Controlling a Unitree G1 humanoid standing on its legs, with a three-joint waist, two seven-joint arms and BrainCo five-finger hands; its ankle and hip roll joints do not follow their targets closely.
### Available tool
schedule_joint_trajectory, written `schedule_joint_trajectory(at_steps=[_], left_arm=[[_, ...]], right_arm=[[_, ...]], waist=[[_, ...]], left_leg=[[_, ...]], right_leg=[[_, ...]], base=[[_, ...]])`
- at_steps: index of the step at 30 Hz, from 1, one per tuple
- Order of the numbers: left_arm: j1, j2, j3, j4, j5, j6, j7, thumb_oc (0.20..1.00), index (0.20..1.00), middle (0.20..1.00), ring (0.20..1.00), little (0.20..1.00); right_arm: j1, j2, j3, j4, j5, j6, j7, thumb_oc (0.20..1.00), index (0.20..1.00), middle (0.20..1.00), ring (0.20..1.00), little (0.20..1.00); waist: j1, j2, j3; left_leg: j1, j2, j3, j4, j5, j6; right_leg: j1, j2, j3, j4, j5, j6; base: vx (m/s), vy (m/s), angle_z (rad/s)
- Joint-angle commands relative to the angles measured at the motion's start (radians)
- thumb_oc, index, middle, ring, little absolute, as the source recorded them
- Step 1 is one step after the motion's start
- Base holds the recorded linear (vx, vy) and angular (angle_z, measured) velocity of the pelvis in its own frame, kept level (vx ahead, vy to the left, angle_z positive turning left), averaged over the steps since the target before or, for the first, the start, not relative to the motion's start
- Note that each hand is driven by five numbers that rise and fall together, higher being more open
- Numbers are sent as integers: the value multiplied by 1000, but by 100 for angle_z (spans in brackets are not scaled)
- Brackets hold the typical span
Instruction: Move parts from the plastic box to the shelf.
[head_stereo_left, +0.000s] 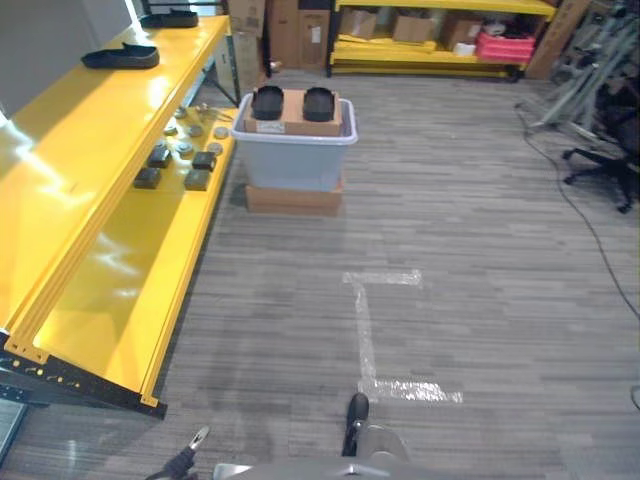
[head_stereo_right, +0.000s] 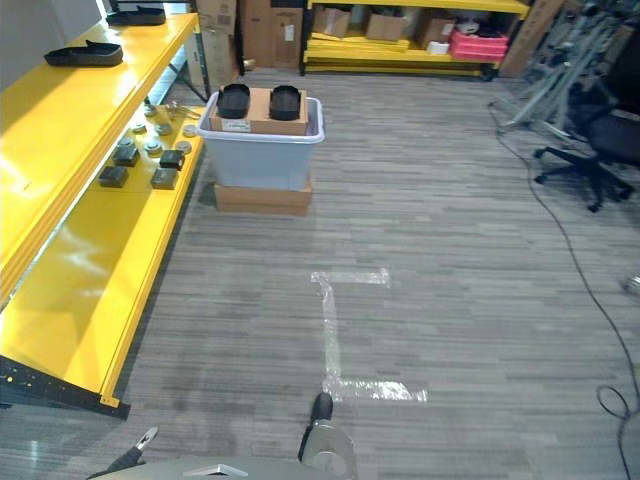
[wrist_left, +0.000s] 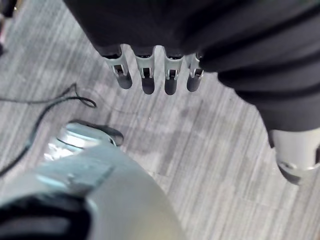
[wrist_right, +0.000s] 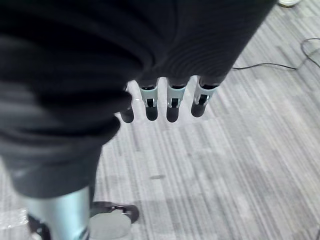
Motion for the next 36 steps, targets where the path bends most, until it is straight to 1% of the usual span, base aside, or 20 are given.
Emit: schedule_joint_trajectory(at_steps=[1,4,5,6,8,10,12,13,16,17,20,24,26,28,30,31,32,33,34,36], left_arm=[[11,47,29,16,16,-22,38,1000,1000,1000,1000,1000],[20,38,54,17,-25,-25,51,1000,1000,1000,1000,1000],[19,31,69,15,-33,-23,56,1000,1000,1000,1000,1000],[18,30,81,17,-34,-19,46,1000,1000,1000,1000,1000],[17,32,89,19,-19,-22,34,1000,1000,1000,1000,1000],[14,30,98,22,-33,-31,30,1000,1000,1000,1000,1000],[13,29,106,26,-46,-36,32,1000,1000,1000,1000,1000],[13,29,111,28,-53,-33,31,1000,1000,1000,1000,1000],[13,32,125,26,-71,-37,26,1000,1000,1000,1000,1000],[15,32,126,26,-74,-40,26,1000,1000,1000,1000,1000],[16,36,145,32,-59,-46,24,1000,1000,1000,1000,1000],[34,37,131,34,78,-72,58,1000,1000,1000,1000,1000],[33,39,118,34,106,-75,52,1000,1000,1000,1000,1000],[27,40,78,23,143,-85,57,1000,1000,1000,1000,1000],[23,37,53,17,142,-90,63,1000,1000,1000,1000,1000],[-5,41,-4,-5,100,-89,76,1000,1000,1000,1000,1000],[-5,41,-4,-5,99,-89,76,1000,1000,1000,1000,1000],[-19,43,-20,-16,89,-86,82,1000,1000,1000,1000,1000],[-43,46,-29,-28,80,-77,87,1000,1000,1000,1000,1000],[-48,46,-35,-34,75,-72,93,1000,1000,1000,1000,1000]], right_arm=[[-20,-17,46,48,-53,17,5,1000,1000,1000,1000,1000],[-29,-27,67,28,-66,32,-6,1000,1000,1000,1000,1000],[-29,-37,68,13,-53,38,-17,1000,1000,1000,1000,1000],[-29,-45,65,2,-46,40,-25,1000,1000,1000,1000,1000],[-29,-53,57,-3,-50,36,-21,1000,1000,1000,1000,1000],[-34,-51,45,-7,-78,38,-20,1000,1000,1000,1000,1000],[-36,-49,47,-1,-87,34,-27,1000,1000,1000,1000,1000],[-34,-49,51,2,-87,34,-29,1000,1000,1000,1000,1000],[-15,-56,57,7,-84,12,-25,1000,1000,1000,1000,1000],[-8,-58,60,3,-82,6,-26,1000,1000,1000,1000,1000],[-3,-63,75,-14,-74,3,-34,1000,1000,1000,1000,1000],[-43,-46,91,-15,-75,43,-46,1000,1000,1000,1000,1000],[-48,-40,94,-14,-74,41,-41,1000,1000,1000,1000,1000],[-50,-26,96,-22,-61,33,-39,1000,1000,1000,1000,1000],[-55,-20,98,-28,-54,34,-46,1000,1000,1000,1000,1000],[-70,-8,110,-38,-40,25,-47,1000,1000,1000,1000,1000],[-70,-8,110,-38,-40,25,-47,1000,1000,1000,1000,1000],[-72,-5,117,-43,-33,13,-45,1000,1000,1000,1000,1000],[-74,-9,123,-59,-22,-2,-40,1000,1000,1000,1000,1000],[-73,-14,126,-68,-14,-5,-39,1000,1000,1000,1000,1000]], waist=[[12,-59,-51],[18,-56,-58],[27,-54,-45],[37,-52,-30],[45,-48,-16],[62,-38,2],[69,-28,4],[76,-12,1],[94,26,0],[94,25,5],[101,26,10],[141,5,-21],[151,-7,-31],[154,-18,-43],[152,-14,-44],[134,-10,-32],[134,-10,-32],[126,-9,-23],[108,3,-11],[98,-2,-6]], left_leg=[[-46,-48,83,120,-2,33],[-129,27,135,344,149,-23],[-262,69,140,550,219,-44],[-371,84,144,628,235,-43],[-423,93,163,615,232,-37],[-451,67,234,402,225,-22],[-456,39,251,223,262,-27],[-456,26,250,54,309,-36],[-500,45,240,-229,451,-77],[-504,43,243,-246,460,-80],[-527,56,263,-211,457,-75],[-532,20,248,-63,391,-26],[-527,-6,256,-35,356,7],[-479,-78,260,-37,289,82],[-449,-102,255,-51,262,112],[-402,-124,252,-70,225,137],[-401,-124,252,-70,225,137],[-387,-124,246,-76,223,130],[-357,-107,231,-83,235,110],[-335,-111,214,-78,223,100]], right_leg=[[29,-16,13,-144,66,104],[77,22,-16,-162,27,48],[120,45,-35,-187,8,8],[148,55,-45,-201,-7,-11],[177,65,-51,-213,-20,-17],[231,73,-60,-225,-40,-6],[245,77,-52,-225,-38,9],[253,86,-41,-222,-38,21],[297,114,-2,-174,-87,26],[306,108,-4,-152,-108,26],[325,99,-23,-73,-182,18],[379,71,-9,93,-300,18],[395,50,-16,170,-273,36],[335,7,-15,388,-164,100],[282,-14,-8,504,-118,110],[170,-13,-11,509,-101,106],[170,-13,-12,508,-101,105],[138,2,-24,439,-108,99],[68,24,-64,247,-83,70],[33,11,-63,136,-52,74]], base=[[519,-188,3],[268,-185,-5],[271,-239,-1],[289,-195,-1],[215,-41,-1],[355,102,-7],[381,181,-11],[400,203,-12],[632,265,-26],[578,220,-33],[440,204,-33],[524,211,-54],[408,219,-73],[436,336,-8],[309,215,0],[271,125,14],[351,78,23],[214,-101,15],[246,-107,20],[225,-132,14]])
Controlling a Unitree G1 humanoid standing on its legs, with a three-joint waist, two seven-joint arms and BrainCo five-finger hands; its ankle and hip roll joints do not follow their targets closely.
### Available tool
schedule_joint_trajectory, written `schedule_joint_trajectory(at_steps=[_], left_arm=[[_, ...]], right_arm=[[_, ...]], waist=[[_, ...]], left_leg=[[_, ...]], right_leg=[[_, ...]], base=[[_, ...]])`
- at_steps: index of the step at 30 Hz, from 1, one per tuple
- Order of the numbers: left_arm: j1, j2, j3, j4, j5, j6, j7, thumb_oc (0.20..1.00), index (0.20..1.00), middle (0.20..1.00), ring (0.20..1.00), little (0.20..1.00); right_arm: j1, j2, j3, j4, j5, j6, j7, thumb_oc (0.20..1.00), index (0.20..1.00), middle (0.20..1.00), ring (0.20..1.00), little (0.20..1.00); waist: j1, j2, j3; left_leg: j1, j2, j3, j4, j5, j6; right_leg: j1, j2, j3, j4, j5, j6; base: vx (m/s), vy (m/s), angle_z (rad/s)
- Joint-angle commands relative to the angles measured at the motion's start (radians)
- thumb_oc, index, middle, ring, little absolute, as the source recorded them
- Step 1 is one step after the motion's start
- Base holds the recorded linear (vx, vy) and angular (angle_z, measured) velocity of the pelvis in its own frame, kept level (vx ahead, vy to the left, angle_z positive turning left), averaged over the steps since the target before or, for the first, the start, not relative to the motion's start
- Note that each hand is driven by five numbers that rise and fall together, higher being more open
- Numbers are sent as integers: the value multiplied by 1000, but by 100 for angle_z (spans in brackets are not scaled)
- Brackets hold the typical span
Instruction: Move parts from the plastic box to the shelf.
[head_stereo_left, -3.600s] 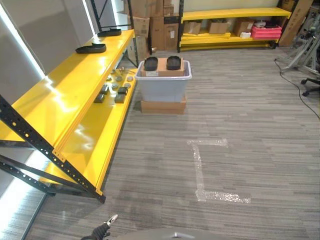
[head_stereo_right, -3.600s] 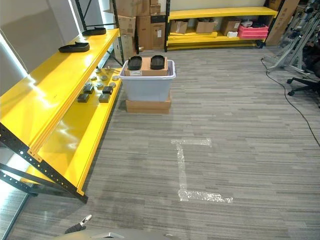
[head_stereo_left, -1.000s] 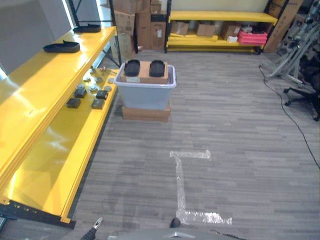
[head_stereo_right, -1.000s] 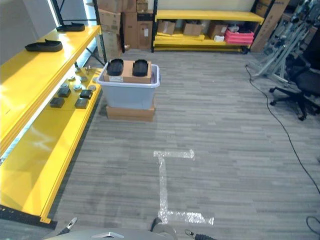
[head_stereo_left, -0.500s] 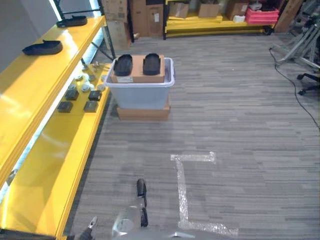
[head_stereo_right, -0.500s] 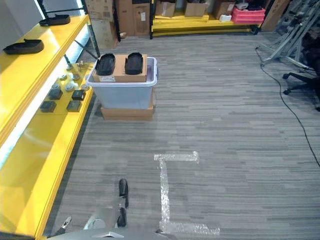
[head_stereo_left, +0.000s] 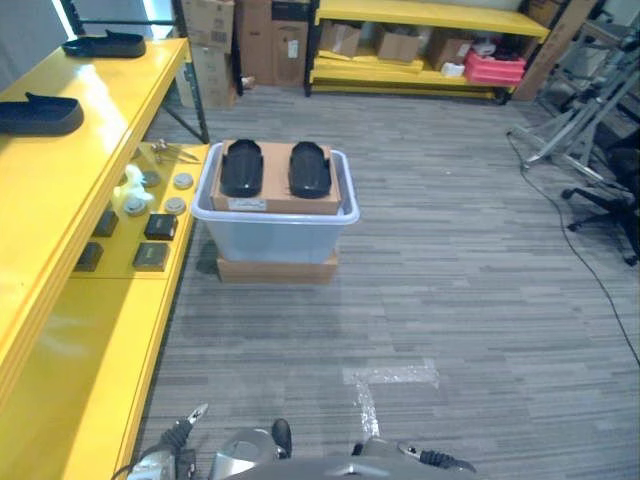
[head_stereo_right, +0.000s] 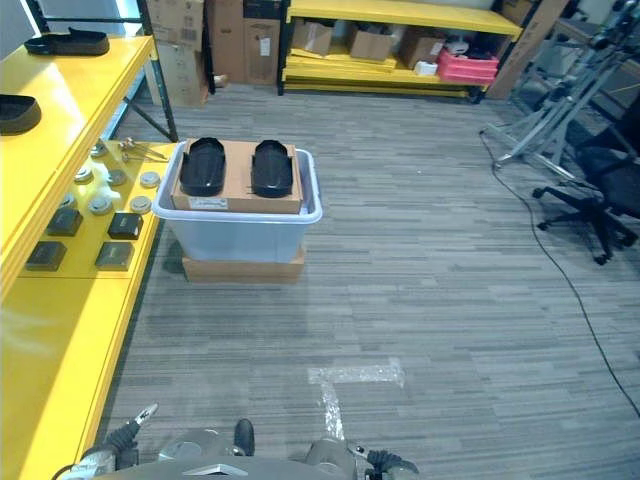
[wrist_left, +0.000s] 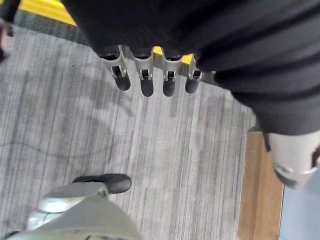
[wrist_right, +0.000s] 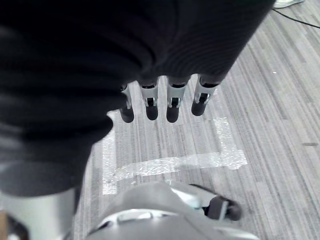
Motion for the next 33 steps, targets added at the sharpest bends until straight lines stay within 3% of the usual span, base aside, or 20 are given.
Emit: schedule_joint_trajectory(at_steps=[1,3,6,12,14,16,17,20,21,22,24,26,27,30,31,33], left_arm=[[30,-3,11,-19,-19,2,26,1000,1000,1000,1000,1000],[38,10,1,-19,-8,-19,21,1000,1000,1000,1000,1000],[65,25,9,-15,5,-48,4,1000,1000,1000,1000,1000],[89,17,39,-10,-25,-31,16,1000,1000,1000,1000,1000],[106,6,70,5,-35,-48,2,1000,1000,1000,1000,1000],[122,-6,85,3,-45,-58,4,1000,1000,1000,1000,1000],[124,-9,91,0,-48,-60,3,1000,1000,1000,1000,1000],[117,-21,100,-9,-60,-53,9,1000,1000,1000,1000,1000],[116,-24,101,-8,-61,-56,7,1000,1000,1000,1000,1000],[116,-26,102,-6,-64,-60,7,1000,1000,1000,1000,1000],[110,-21,103,2,-92,-69,4,1000,1000,1000,1000,1000],[94,-16,99,7,-97,-55,3,1000,1000,1000,1000,1000],[90,-14,99,5,-86,-48,4,1000,1000,1000,1000,1000],[67,-12,106,9,-72,-33,7,1000,1000,1000,1000,1000],[58,-15,101,7,-69,-30,12,1000,1000,1000,1000,1000],[50,-14,89,4,-63,-37,12,1000,1000,1000,1000,1000]], right_arm=[[44,-54,14,1,47,-13,-5,1000,1000,1000,1000,1000],[57,-59,-10,-7,43,-21,12,1000,1000,1000,1000,1000],[77,-44,-42,-11,37,-29,23,1000,1000,1000,1000,1000],[85,-41,-51,7,5,-10,14,1000,1000,1000,1000,1000],[78,-51,-38,21,3,-2,16,1000,1000,1000,1000,1000],[76,-72,-28,14,-20,17,24,1000,1000,1000,1000,1000],[76,-81,-24,11,-23,25,18,1000,1000,1000,1000,1000],[81,-107,-24,-1,-7,41,-3,1000,1000,1000,1000,1000],[82,-114,-29,0,-7,41,-3,1000,1000,1000,1000,1000],[83,-120,-34,2,-9,39,-1,1000,1000,1000,1000,1000],[83,-134,-56,14,-31,17,3,1000,1000,1000,1000,1000],[94,-136,-65,5,-16,-5,-5,1000,1000,1000,1000,1000],[102,-135,-66,-4,-1,-13,-7,1000,1000,1000,1000,1000],[111,-129,-58,-45,29,-18,-30,1000,1000,1000,1000,1000],[113,-123,-53,-54,58,-38,-47,1000,1000,1000,1000,1000],[119,-115,-55,-57,119,-72,-59,1000,1000,1000,1000,1000]], waist=[[-4,15,-7],[-31,-9,9],[-38,-26,17],[-37,-40,-2],[-34,-44,-29],[-29,-35,-45],[-24,-43,-46],[-7,-32,-28],[-3,-24,-21],[-2,-20,-17],[-7,1,-8],[-13,31,-12],[-16,40,-9],[-29,36,-10],[-32,36,-11],[-30,39,-11]], left_leg=[[-121,5,-59,115,-42,-10],[-82,-4,-114,166,-138,-12],[-42,14,-165,226,-217,-13],[-9,107,-176,332,-275,-56],[50,175,-172,361,-237,-104],[23,235,-164,477,-141,-142],[-25,248,-167,567,-84,-154],[-204,248,-192,756,6,-169],[-226,251,-188,757,9,-171],[-240,252,-184,750,12,-171],[-204,279,-112,453,53,-181],[-199,299,-80,165,168,-214],[-205,318,-80,133,220,-225],[-180,312,-50,93,148,-205],[-151,288,-61,68,122,-194],[-129,274,-69,57,110,-197]], right_leg=[[68,40,-35,-450,340,10],[-9,-38,22,-691,478,61],[-39,-106,49,-773,528,86],[78,-84,59,-739,446,85],[105,-47,54,-685,412,50],[134,0,42,-685,388,9],[151,10,36,-695,380,-13],[208,46,10,-730,350,-58],[224,58,5,-739,343,-64],[234,63,0,-746,338,-67],[277,75,-40,-771,328,-57],[301,69,-71,-766,334,-31],[310,68,-72,-756,330,-29],[304,31,-94,-711,302,-23],[288,18,-89,-688,298,-15],[286,9,-94,-677,295,-9]], base=[[400,-210,28],[648,-367,46],[611,-314,66],[579,-260,39],[659,-253,48],[405,-213,7],[231,-187,-3],[159,-141,-4],[136,-52,17],[186,56,21],[228,184,-15],[219,320,-2],[192,294,37],[66,214,10],[38,175,-24],[83,172,-15]])
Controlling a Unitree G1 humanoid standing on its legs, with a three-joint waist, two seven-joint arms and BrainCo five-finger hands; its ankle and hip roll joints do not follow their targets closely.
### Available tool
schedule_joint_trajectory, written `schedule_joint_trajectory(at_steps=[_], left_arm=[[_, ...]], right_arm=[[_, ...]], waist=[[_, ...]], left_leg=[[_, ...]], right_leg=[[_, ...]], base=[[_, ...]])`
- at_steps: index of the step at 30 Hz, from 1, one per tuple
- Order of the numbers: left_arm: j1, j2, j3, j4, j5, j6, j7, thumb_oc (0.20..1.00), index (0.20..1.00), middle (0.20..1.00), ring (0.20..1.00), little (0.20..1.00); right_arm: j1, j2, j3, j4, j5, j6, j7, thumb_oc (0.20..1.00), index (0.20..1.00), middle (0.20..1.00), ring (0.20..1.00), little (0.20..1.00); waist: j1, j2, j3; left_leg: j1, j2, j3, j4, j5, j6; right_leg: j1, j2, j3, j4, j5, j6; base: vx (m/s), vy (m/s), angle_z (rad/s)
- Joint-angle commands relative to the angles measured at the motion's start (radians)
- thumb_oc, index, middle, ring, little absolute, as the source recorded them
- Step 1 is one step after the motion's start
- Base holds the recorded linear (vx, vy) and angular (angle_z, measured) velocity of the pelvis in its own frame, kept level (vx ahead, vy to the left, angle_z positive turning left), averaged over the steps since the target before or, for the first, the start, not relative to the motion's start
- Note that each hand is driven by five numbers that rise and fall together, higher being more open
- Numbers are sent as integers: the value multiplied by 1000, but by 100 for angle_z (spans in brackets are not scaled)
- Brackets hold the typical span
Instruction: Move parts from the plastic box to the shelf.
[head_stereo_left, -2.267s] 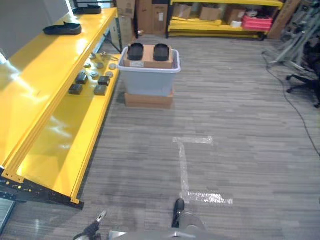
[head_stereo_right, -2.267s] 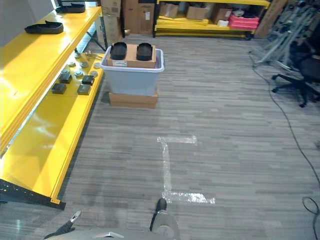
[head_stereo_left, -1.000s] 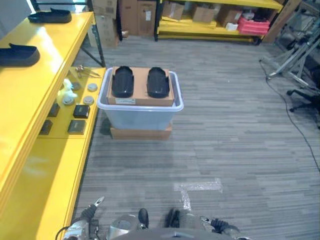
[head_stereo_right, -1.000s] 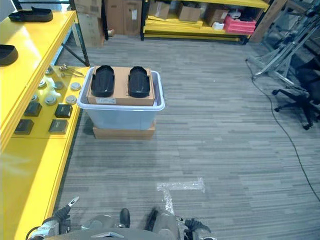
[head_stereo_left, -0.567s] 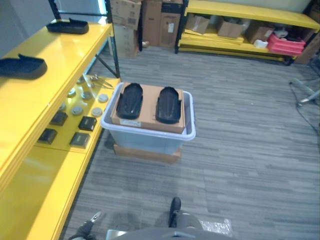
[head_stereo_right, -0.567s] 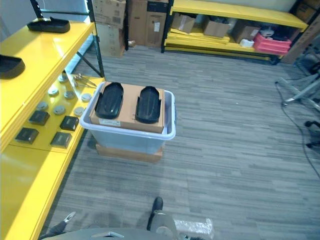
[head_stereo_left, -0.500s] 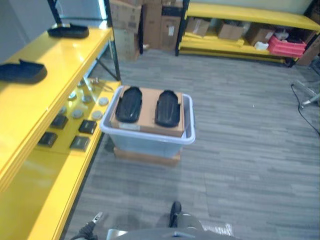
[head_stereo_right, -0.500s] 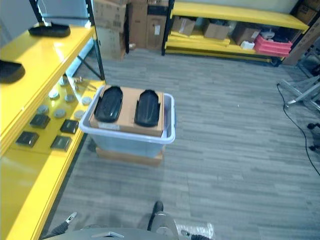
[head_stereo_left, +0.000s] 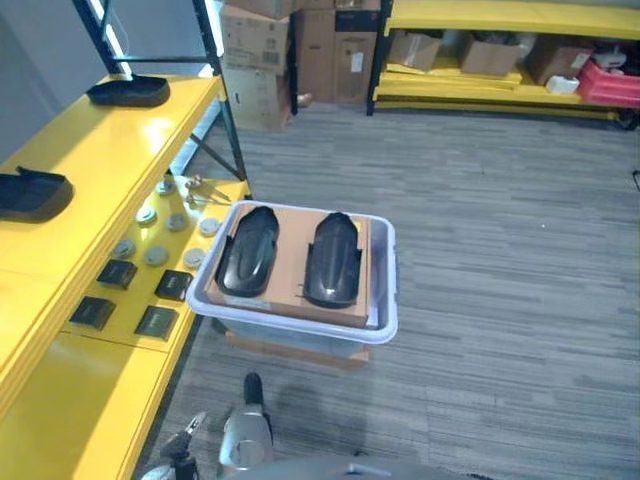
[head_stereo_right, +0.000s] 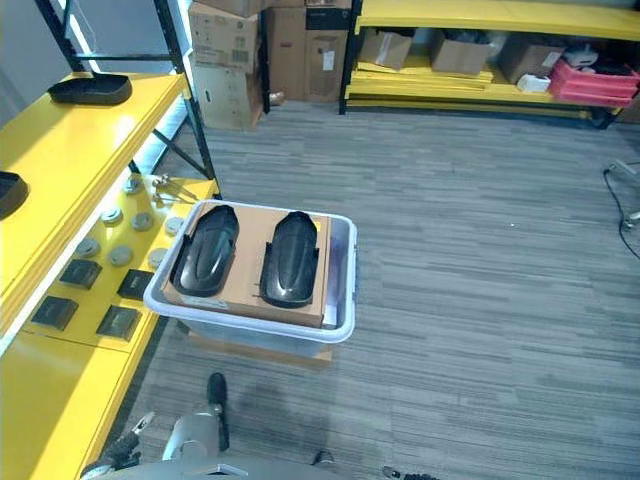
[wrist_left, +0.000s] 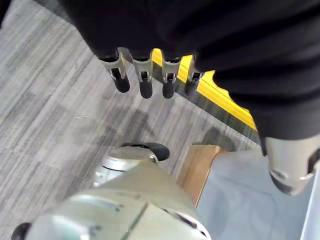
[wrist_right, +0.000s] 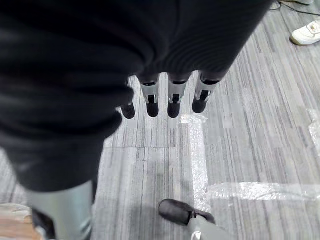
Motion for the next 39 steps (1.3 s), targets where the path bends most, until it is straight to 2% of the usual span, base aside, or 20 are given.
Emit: schedule_joint_trajectory(at_steps=[1,2,4,5,7,10,12,14,17,19,21,23,24,26,29,32,35,36,39], left_arm=[[-15,31,-18,-9,1,-15,31,1000,1000,1000,1000,1000],[-15,31,-19,-12,2,-15,33,1000,1000,1000,1000,1000],[-5,28,-29,-34,2,-10,48,1000,1000,1000,1000,1000],[4,28,-34,-46,5,-8,53,1000,1000,1000,1000,1000],[46,35,-52,-87,9,-9,64,1000,1000,1000,1000,1000],[58,39,-55,-88,-6,-19,54,1000,1000,1000,1000,1000],[76,43,-52,-93,-3,-31,34,1000,1000,1000,1000,1000],[83,40,-52,-97,3,-36,31,1000,1000,1000,1000,1000],[101,32,-38,-109,27,-37,28,1000,1000,1000,1000,1000],[117,26,-23,-117,38,-36,27,1000,1000,1000,1000,1000],[123,23,-17,-117,46,-36,28,1000,1000,1000,1000,1000],[134,22,-16,-105,60,-44,26,1000,1000,1000,1000,1000],[134,22,-17,-104,61,-45,26,1000,1000,1000,1000,1000],[137,39,-26,-88,53,-62,-2,1000,1000,1000,1000,1000],[107,68,-55,-85,28,-68,-41,1000,1000,1000,1000,1000],[30,105,-109,-80,-29,-61,-75,1000,1000,1000,1000,1000],[21,108,-117,-80,-35,-56,-82,1000,1000,1000,1000,1000],[20,111,-121,-78,-39,-58,-89,1000,1000,1000,1000,1000],[27,110,-131,-99,-47,-62,-104,1000,1000,1000,1000,1000]], right_arm=[[2,4,-36,-15,199,-137,-106,1000,1000,1000,1000,1000],[2,5,-39,-21,206,-148,-118,1000,1000,1000,1000,1000],[-2,9,-62,-80,281,-235,-222,1000,1000,1000,1000,1000],[-5,5,-74,-124,298,-254,-263,1000,1000,1000,1000,1000],[-10,-35,-122,-404,221,-323,-460,1000,1000,1000,1000,1000],[-16,-55,-148,-500,170,-345,-517,1000,1000,1000,1000,1000],[-32,-93,-211,-671,114,-389,-602,1000,1000,1000,1000,1000],[-39,-117,-251,-752,92,-402,-628,1000,1000,1000,1000,1000],[-40,-156,-315,-915,36,-333,-604,1000,1000,1000,1000,1000],[-44,-176,-328,-975,8,-243,-539,1000,1000,1000,1000,1000],[-53,-186,-318,-979,11,-190,-507,1000,1000,1000,1000,1000],[-86,-206,-297,-937,35,-118,-439,1000,1000,1000,1000,1000],[-90,-208,-295,-932,34,-117,-438,1000,1000,1000,1000,1000],[-162,-244,-246,-830,27,-47,-394,1000,1000,1000,1000,1000],[-285,-297,-181,-653,74,-16,-436,1000,1000,1000,1000,1000],[-467,-314,-100,-394,230,-100,-506,1000,1000,1000,1000,1000],[-489,-304,-85,-348,261,-110,-523,1000,1000,1000,1000,1000],[-494,-301,-74,-329,277,-114,-532,1000,1000,1000,1000,1000],[-489,-308,-68,-287,275,-119,-514,1000,1000,1000,1000,1000]], waist=[[38,17,-9],[39,17,-9],[41,17,-15],[40,17,-18],[27,16,-28],[24,15,-30],[27,11,-32],[32,10,-33],[40,7,-36],[53,6,-39],[62,5,-41],[88,6,-44],[90,6,-44],[139,11,-38],[183,20,-16],[229,36,46],[240,43,67],[246,43,73],[253,49,96]], left_leg=[[88,-31,-36,-46,-29,11],[91,-34,-37,-48,-30,12],[104,-48,-43,-54,-41,21],[108,-50,-41,-56,-44,24],[119,-58,-20,-76,-61,41],[121,-61,-10,-83,-67,49],[114,-67,-5,-92,-75,59],[113,-68,-4,-98,-76,62],[119,-71,-8,-106,-80,61],[121,-74,-14,-108,-82,62],[120,-76,-21,-110,-81,62],[117,-79,-36,-109,-79,63],[116,-80,-37,-108,-79,63],[78,-91,-69,-87,-80,66],[-7,-108,-104,-44,-83,70],[-116,-130,-155,-11,-69,72],[-141,-141,-175,-7,-62,74],[-141,-141,-186,-5,-81,68],[-161,-152,-200,10,-82,68]], right_leg=[[-140,-62,-33,98,37,75],[-139,-64,-31,99,37,76],[-139,-70,-20,102,39,82],[-140,-71,-16,104,40,85],[-161,-74,-4,111,39,94],[-170,-76,-2,111,39,98],[-187,-79,-3,109,42,107],[-191,-81,-9,107,44,112],[-183,-85,-21,101,45,119],[-177,-88,-31,100,43,120],[-173,-90,-37,100,41,119],[-164,-92,-53,104,36,116],[-164,-93,-54,105,36,116],[-175,-105,-80,124,31,115],[-225,-119,-95,143,31,115],[-292,-130,-117,159,32,114],[-311,-132,-122,167,31,112],[-310,-130,-114,174,13,121],[-335,-136,-113,195,9,120]], base=[[113,147,28],[129,130,35],[85,57,-1],[83,51,-10],[56,60,0],[3,15,3],[-37,6,-1],[11,3,-4],[60,25,-3],[90,39,-2],[88,40,0],[118,52,7],[94,55,14],[60,103,13],[-137,94,45],[-297,40,53],[-84,23,34],[3,10,29],[-36,42,13]])
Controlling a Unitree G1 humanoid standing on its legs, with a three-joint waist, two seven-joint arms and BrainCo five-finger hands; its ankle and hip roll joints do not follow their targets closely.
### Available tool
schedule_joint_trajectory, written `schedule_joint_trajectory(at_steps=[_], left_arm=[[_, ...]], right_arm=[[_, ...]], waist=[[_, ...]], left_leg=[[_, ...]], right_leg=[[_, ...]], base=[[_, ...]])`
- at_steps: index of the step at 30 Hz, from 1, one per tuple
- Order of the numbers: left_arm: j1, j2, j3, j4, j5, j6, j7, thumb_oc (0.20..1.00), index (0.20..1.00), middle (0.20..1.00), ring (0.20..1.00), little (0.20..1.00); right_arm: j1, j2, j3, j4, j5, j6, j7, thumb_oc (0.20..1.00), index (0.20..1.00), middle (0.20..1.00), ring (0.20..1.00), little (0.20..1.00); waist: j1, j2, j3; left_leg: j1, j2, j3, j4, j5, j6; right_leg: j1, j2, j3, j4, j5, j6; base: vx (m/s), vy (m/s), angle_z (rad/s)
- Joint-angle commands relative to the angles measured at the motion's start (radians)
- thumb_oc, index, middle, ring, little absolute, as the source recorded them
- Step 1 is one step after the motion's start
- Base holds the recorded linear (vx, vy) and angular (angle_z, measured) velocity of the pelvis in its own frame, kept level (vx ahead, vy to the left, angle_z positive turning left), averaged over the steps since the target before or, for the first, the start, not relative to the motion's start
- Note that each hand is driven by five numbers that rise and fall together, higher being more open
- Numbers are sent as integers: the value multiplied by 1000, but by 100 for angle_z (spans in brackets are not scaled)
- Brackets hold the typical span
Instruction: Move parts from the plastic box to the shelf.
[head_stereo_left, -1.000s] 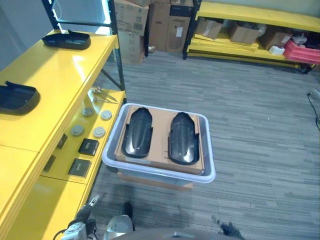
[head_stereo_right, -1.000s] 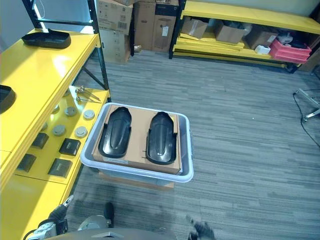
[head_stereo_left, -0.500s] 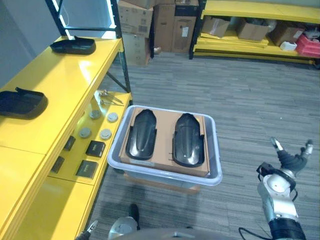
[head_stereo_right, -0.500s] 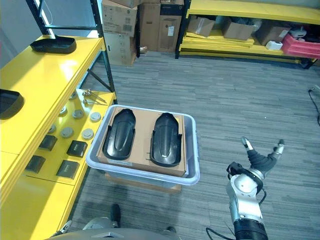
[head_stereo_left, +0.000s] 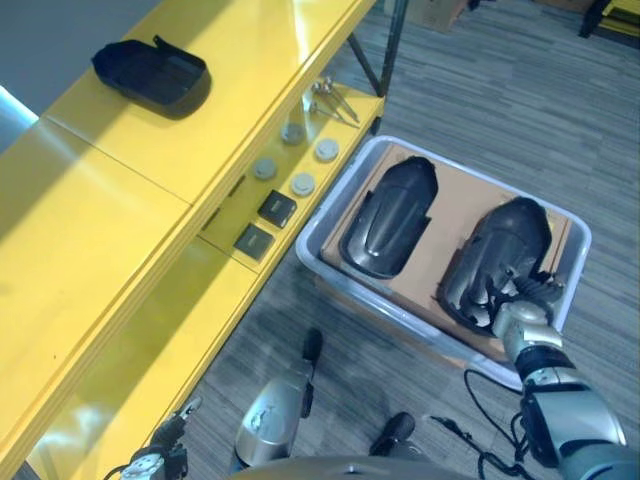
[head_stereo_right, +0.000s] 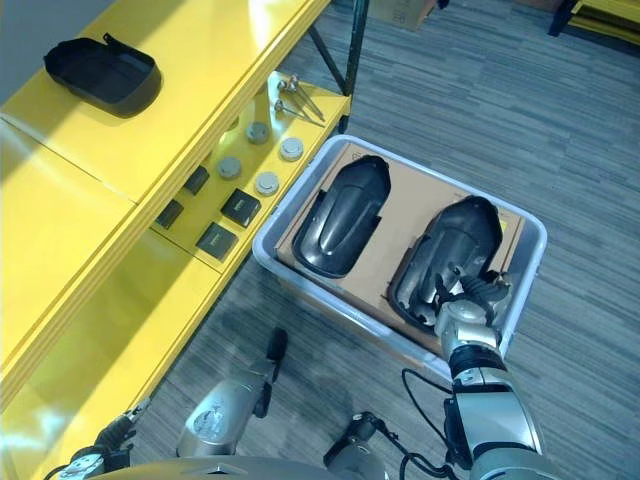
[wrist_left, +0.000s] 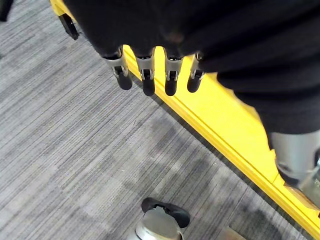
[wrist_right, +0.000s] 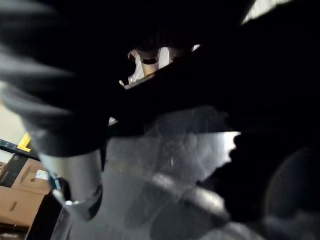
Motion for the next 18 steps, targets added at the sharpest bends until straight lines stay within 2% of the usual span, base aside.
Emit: schedule_joint_trajectory(at_steps=[1,8,12,17,18], left_arm=[[-10,16,-27,-11,-18,-22,-23,1000,1000,1000,1000,1000],[7,15,-39,-39,-34,-28,-62,1000,1000,1000,1000,1000],[8,17,-41,-67,-57,-27,-91,1000,1000,1000,1000,1000],[0,20,-45,-77,-67,-31,-91,1000,1000,1000,1000,1000],[-7,23,-45,-84,-73,-24,-90,1000,1000,1000,1000,1000]], right_arm=[[61,-79,29,-48,10,-44,-9,1000,1000,1000,1000,1000],[81,-96,35,-1,-29,-3,49,1000,1000,1000,1000,1000],[106,-82,48,41,-52,66,88,1000,1000,1000,1000,1000],[145,-51,68,124,-77,64,161,1000,1000,1000,1000,1000],[153,-37,76,142,-79,62,178,959,959,959,959,959]], waist=[[-6,-8,-7],[-8,-7,8],[-11,-7,19],[-15,-10,30],[-16,-10,34]], left_leg=[[-14,37,-56,102,-141,-31],[-16,32,-50,106,-146,-31],[-14,29,-48,100,-149,-27],[-11,28,-43,97,-149,-23],[-11,28,-41,93,-148,-23]], right_leg=[[-23,-15,5,-36,63,8],[-37,-21,11,-27,62,11],[-50,-21,21,-22,64,15],[-61,-18,30,-15,68,17],[-64,-17,33,-14,70,18]], base=[[-1,31,3],[-3,38,1],[-8,7,0],[0,0,0],[-33,-16,1]])
